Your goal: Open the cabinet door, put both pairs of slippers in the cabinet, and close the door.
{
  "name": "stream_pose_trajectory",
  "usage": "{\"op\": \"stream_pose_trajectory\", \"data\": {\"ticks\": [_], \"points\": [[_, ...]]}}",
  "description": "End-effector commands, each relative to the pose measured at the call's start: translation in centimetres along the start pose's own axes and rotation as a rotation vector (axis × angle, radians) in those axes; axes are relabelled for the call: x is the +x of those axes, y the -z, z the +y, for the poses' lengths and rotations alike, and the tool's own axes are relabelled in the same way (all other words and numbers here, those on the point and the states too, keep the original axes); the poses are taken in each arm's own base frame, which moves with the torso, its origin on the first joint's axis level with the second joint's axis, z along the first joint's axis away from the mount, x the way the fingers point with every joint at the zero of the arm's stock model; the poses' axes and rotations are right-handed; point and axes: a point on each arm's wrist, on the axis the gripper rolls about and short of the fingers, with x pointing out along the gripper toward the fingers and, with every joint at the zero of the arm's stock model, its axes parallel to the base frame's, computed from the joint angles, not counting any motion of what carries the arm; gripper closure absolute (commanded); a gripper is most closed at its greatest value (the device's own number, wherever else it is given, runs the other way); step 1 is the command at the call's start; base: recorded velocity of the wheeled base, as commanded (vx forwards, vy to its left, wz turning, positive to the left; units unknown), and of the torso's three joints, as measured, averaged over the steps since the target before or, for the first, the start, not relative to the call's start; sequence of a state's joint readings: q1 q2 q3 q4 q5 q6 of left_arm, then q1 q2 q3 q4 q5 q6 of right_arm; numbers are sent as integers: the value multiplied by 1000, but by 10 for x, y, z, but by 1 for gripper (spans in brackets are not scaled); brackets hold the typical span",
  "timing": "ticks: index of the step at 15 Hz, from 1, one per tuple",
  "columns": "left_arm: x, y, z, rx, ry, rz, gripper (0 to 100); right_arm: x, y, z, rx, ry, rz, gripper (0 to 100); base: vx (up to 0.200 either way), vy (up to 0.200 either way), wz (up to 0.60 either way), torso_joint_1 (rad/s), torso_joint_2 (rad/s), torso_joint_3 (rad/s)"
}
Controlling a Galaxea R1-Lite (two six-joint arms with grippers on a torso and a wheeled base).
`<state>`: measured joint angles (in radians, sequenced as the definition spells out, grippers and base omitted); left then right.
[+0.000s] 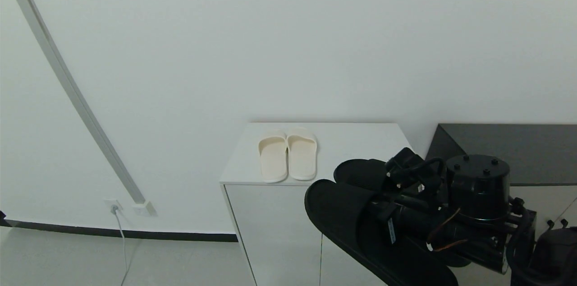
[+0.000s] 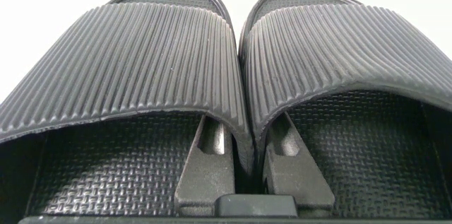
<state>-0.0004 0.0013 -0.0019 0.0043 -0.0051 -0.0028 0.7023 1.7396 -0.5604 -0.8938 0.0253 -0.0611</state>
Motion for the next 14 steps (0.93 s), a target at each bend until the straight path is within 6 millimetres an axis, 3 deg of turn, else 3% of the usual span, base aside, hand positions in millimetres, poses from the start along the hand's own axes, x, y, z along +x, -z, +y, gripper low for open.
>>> {"op": "stream_pose_trajectory", "data": {"ticks": [1,5,6,14], "points": [[0,0,0,0,-1,1,100,0,1,0,0,-1,5,100,0,0,0,-154,325,173],[0,0,0,0,1,-1,100,0,2,1,-2,-1,9,100,0,0,0,-143,328,174],[0,0,0,0,1,-1,0,0,2,1,-2,-3,8,100,0,0,0,-149,344,188],[0,0,0,0,1,-1,0,0,3,2,-4,-5,11,100,0,0,0,-152,358,192]]}}
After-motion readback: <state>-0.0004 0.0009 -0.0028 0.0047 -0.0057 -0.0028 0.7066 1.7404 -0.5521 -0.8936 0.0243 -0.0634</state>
